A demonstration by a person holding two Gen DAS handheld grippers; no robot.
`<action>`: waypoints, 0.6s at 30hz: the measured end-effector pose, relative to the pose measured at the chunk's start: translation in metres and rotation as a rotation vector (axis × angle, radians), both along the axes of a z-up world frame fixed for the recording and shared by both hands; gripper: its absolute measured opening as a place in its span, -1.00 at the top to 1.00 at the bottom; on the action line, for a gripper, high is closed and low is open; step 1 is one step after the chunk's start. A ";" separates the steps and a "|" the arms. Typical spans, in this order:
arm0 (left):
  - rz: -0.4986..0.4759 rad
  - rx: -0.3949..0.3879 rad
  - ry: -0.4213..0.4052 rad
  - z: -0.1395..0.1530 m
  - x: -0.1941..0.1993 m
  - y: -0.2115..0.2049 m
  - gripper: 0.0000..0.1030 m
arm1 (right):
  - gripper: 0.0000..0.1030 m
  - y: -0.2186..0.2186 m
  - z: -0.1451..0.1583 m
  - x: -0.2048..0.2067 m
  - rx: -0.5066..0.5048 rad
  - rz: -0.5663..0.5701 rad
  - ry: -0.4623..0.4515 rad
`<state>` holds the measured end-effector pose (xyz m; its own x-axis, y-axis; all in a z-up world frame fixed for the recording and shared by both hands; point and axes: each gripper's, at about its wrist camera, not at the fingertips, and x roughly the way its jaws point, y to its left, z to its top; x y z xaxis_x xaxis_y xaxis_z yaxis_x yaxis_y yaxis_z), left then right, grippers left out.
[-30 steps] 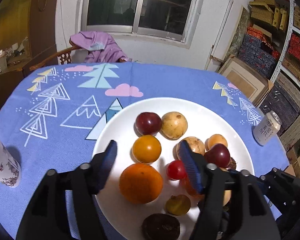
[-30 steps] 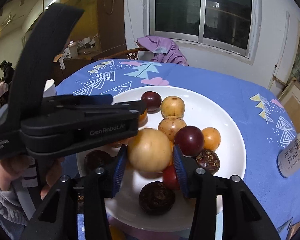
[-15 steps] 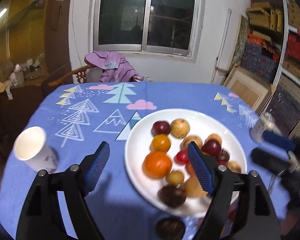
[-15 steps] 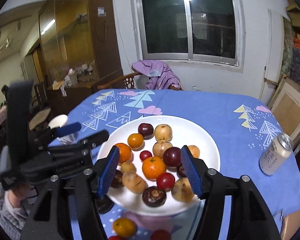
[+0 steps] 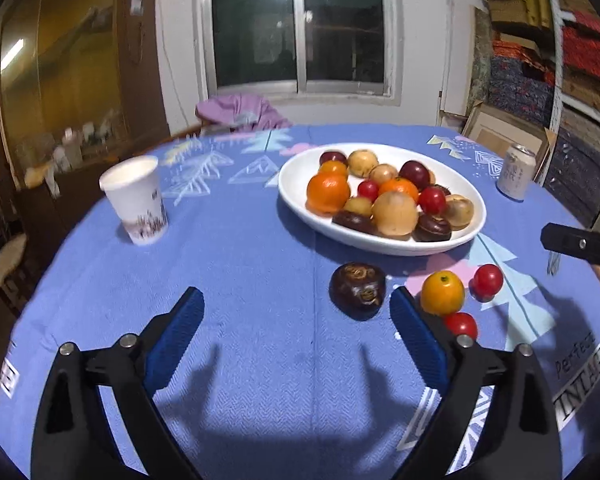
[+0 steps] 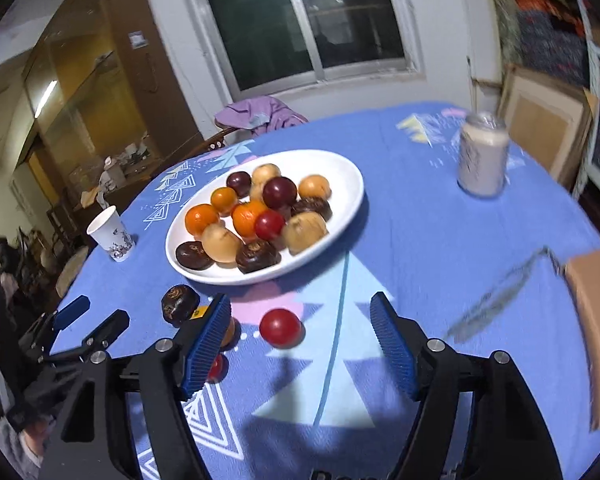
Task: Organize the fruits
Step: 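Move both tools back toward the last fruits on the cloth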
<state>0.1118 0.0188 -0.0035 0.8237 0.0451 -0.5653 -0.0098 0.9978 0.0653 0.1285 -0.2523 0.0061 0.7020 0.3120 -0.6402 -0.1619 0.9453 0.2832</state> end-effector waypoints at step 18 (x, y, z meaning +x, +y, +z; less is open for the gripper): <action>0.070 -0.033 0.121 -0.016 0.039 0.012 -0.88 | -0.62 0.003 -0.004 0.001 0.012 0.011 0.026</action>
